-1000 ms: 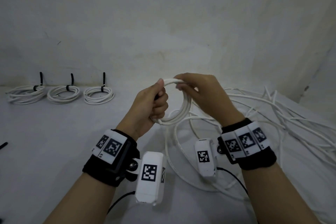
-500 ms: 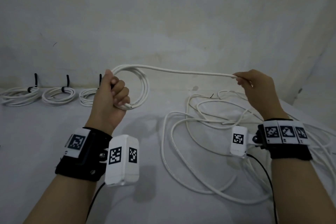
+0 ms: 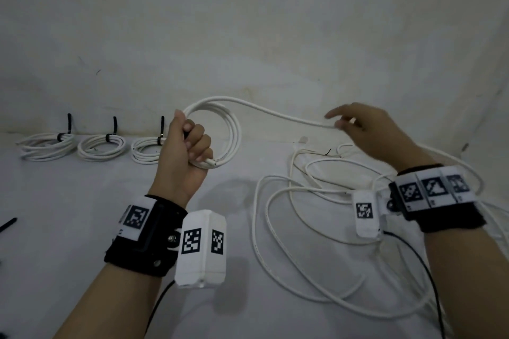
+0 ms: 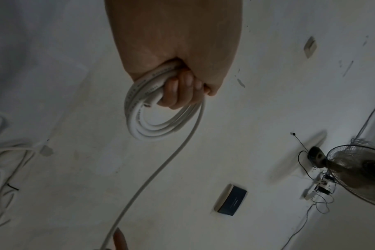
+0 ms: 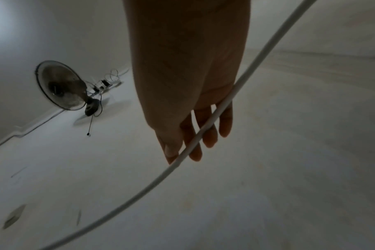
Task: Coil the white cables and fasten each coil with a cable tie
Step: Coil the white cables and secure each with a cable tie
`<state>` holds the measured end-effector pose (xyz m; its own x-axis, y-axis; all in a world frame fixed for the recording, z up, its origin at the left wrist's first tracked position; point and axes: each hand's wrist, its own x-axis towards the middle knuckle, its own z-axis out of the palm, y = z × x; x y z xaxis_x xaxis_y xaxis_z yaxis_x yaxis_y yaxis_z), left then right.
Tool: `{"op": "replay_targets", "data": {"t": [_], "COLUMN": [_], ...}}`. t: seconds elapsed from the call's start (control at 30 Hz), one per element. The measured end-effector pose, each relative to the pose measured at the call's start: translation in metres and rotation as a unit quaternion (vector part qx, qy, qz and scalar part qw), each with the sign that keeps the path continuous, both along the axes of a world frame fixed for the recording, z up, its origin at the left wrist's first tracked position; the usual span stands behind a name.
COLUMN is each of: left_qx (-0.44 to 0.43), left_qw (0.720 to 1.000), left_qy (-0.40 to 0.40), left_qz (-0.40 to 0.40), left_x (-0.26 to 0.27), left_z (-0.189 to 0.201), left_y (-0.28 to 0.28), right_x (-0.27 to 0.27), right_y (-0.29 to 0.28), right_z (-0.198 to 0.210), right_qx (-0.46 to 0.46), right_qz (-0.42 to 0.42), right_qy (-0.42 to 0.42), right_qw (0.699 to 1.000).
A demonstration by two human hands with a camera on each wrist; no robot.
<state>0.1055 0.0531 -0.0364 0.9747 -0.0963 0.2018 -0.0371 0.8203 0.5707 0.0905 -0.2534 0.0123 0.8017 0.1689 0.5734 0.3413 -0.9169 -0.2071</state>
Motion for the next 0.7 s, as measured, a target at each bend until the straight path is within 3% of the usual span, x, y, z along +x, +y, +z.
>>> {"op": "replay_targets", "data": {"t": [0.17,0.43,0.53,0.7], "left_qx": [-0.009,-0.045,-0.028,0.048], "left_qw": [1.000,0.997,0.997,0.995], "left_qy": [-0.011,-0.006,-0.008,-0.023], "left_qz": [0.026,0.060,0.066,0.089], "left_x": [0.001,0.007,0.007,0.005], "left_z": [0.003,0.000,0.000,-0.003], "left_y": [0.004,0.015,0.012,-0.001], "right_x": [-0.008,-0.029,-0.030,-0.033], "right_y": [0.030,0.070,0.081,0.098], "right_z": [-0.036,-0.047,-0.046,-0.047], "right_qx": [-0.098,-0.247,-0.278,-0.331], "right_qz": [0.014,0.041,0.035,0.100], "right_qy": [-0.047,-0.115,-0.079,-0.089], "right_qw": [0.994,0.961,0.957,0.934]}}
